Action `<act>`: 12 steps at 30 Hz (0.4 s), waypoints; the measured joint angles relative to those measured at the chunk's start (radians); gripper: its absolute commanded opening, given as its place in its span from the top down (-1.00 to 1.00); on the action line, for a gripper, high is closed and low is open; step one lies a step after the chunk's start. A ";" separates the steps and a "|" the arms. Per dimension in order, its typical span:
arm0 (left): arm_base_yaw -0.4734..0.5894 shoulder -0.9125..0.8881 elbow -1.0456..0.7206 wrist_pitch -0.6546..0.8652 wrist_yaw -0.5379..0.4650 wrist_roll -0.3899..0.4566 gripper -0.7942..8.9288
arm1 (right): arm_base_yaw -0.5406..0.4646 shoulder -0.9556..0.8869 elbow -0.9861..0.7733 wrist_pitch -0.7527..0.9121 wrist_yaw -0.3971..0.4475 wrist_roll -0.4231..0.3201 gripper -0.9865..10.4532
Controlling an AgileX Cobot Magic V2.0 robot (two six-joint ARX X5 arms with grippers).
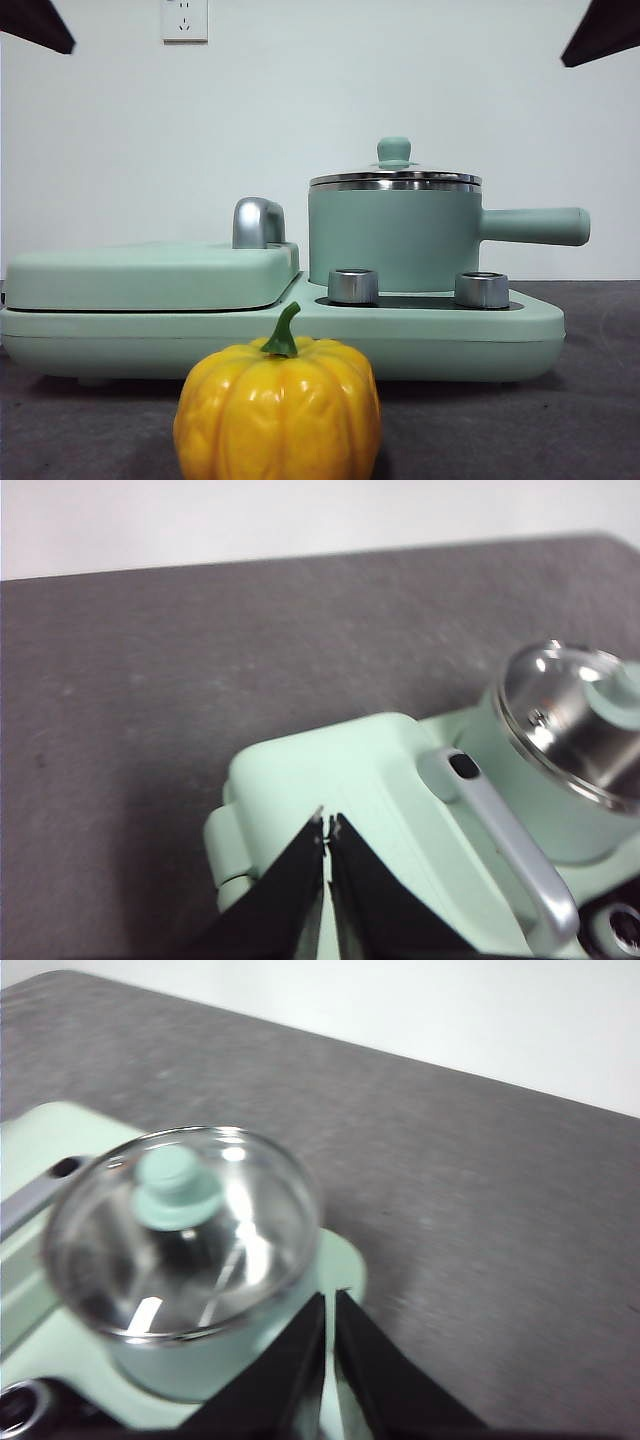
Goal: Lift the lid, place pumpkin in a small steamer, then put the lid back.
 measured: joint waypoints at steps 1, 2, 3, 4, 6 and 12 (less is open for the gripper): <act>-0.013 0.011 0.010 -0.003 0.002 0.019 0.82 | 0.011 0.002 0.000 0.000 -0.011 -0.012 0.81; -0.024 0.020 0.019 -0.005 0.002 0.033 0.82 | 0.021 0.003 0.000 0.000 -0.020 -0.022 0.81; -0.038 0.029 0.027 -0.005 0.004 0.050 0.82 | 0.032 0.005 0.000 -0.003 -0.030 -0.036 0.81; -0.051 0.035 0.032 -0.003 0.005 0.065 0.82 | 0.045 0.005 0.000 -0.006 -0.032 -0.048 0.81; -0.076 0.045 0.037 -0.004 0.006 0.086 0.82 | 0.069 0.005 0.000 -0.016 -0.036 -0.074 0.81; -0.142 0.068 0.048 -0.020 0.006 0.159 0.82 | 0.143 0.005 0.000 -0.068 -0.037 -0.158 0.81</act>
